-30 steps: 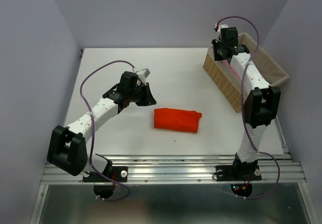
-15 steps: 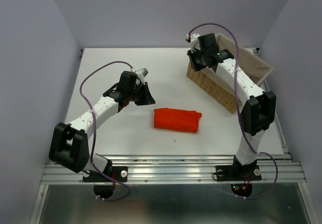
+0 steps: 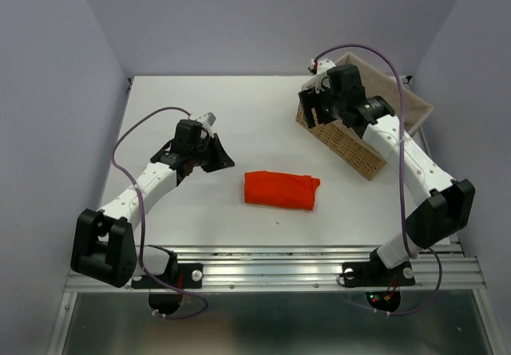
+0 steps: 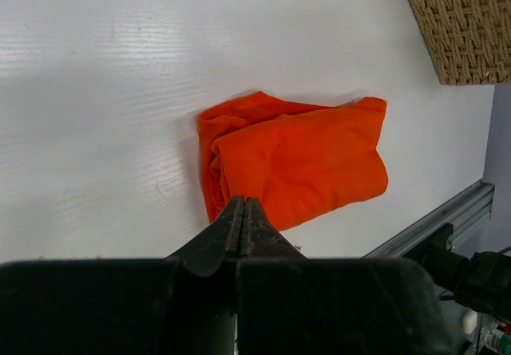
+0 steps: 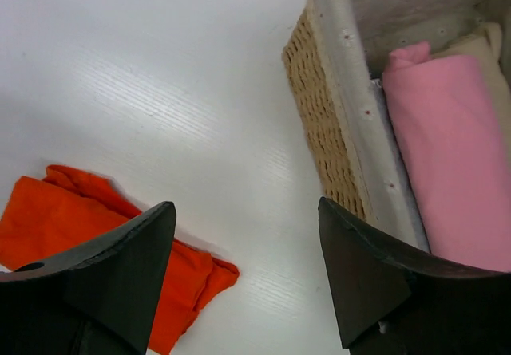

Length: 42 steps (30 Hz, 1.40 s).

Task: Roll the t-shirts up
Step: Move the bin to the corner of the board, then pick up the T-shirt from the center of the board.

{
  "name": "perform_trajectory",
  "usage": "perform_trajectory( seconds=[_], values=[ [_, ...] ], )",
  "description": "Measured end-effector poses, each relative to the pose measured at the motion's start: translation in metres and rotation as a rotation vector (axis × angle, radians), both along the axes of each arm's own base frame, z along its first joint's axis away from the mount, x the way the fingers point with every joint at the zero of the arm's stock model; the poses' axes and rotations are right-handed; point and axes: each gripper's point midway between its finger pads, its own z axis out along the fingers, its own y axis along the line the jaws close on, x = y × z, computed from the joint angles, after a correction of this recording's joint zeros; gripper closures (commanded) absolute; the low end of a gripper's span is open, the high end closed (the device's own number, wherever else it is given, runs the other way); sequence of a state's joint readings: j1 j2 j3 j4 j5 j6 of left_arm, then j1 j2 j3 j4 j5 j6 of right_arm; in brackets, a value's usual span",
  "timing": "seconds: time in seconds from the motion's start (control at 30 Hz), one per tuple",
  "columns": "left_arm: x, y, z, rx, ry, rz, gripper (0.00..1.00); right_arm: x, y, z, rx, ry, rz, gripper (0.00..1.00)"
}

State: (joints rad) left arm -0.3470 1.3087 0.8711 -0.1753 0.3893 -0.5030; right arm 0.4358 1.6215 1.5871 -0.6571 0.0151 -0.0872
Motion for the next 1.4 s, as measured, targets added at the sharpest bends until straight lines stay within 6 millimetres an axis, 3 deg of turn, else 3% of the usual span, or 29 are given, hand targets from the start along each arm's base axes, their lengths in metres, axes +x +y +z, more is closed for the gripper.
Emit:
perform_trajectory(
  seconds=[0.13, 0.23, 0.3, 0.4, 0.53, 0.63, 0.67, 0.73, 0.93, 1.07, 1.13, 1.27, 1.4],
  values=[
    [-0.005, 0.001, 0.0, -0.017, 0.003, 0.015, 0.84, -0.014, -0.009, 0.042, 0.085, -0.096, -0.056, 0.23],
    [-0.007, 0.002, 0.0, -0.025, 0.004, 0.029, 0.79, -0.03, -0.013, 0.051, 0.144, -0.112, -0.084, 0.23],
    [-0.008, 0.003, 0.0, -0.032, 0.002, 0.04, 0.74, -0.04, -0.015, 0.047, 0.178, -0.097, -0.099, 0.22],
    [-0.011, 0.003, -0.004, -0.042, 0.005, 0.05, 0.72, -0.059, -0.013, 0.024, 0.247, -0.03, -0.132, 0.22],
    [-0.017, 0.005, -0.017, -0.044, 0.038, 0.062, 0.72, -0.079, -0.022, -0.026, 0.265, 0.088, -0.229, 0.23],
    [-0.02, 0.005, -0.021, -0.046, 0.052, 0.065, 0.72, -0.083, -0.033, -0.049, 0.234, 0.134, -0.314, 0.19],
    [-0.019, 0.005, -0.021, -0.048, 0.049, 0.063, 0.72, -0.079, -0.036, -0.049, 0.222, 0.125, -0.339, 0.07],
    [-0.018, 0.004, -0.02, -0.051, 0.044, 0.061, 0.72, -0.066, -0.042, -0.04, 0.199, 0.091, -0.388, 0.01],
    [-0.018, 0.004, -0.02, -0.053, 0.042, 0.057, 0.72, 0.021, -0.048, 0.038, 0.237, -0.121, -0.49, 0.0],
    [-0.018, 0.004, -0.02, -0.045, 0.037, 0.053, 0.72, 0.08, -0.057, 0.057, 0.274, -0.169, -0.535, 0.0],
    [-0.018, 0.005, -0.021, -0.038, 0.035, 0.05, 0.72, 0.113, -0.056, 0.052, 0.286, -0.172, -0.543, 0.0],
    [-0.019, 0.007, -0.022, -0.02, 0.031, 0.044, 0.72, 0.148, -0.04, 0.01, 0.28, -0.09, -0.503, 0.0],
    [-0.02, 0.01, -0.025, -0.004, 0.036, 0.044, 0.72, 0.153, -0.013, -0.04, 0.297, 0.048, -0.411, 0.01]
  ],
)
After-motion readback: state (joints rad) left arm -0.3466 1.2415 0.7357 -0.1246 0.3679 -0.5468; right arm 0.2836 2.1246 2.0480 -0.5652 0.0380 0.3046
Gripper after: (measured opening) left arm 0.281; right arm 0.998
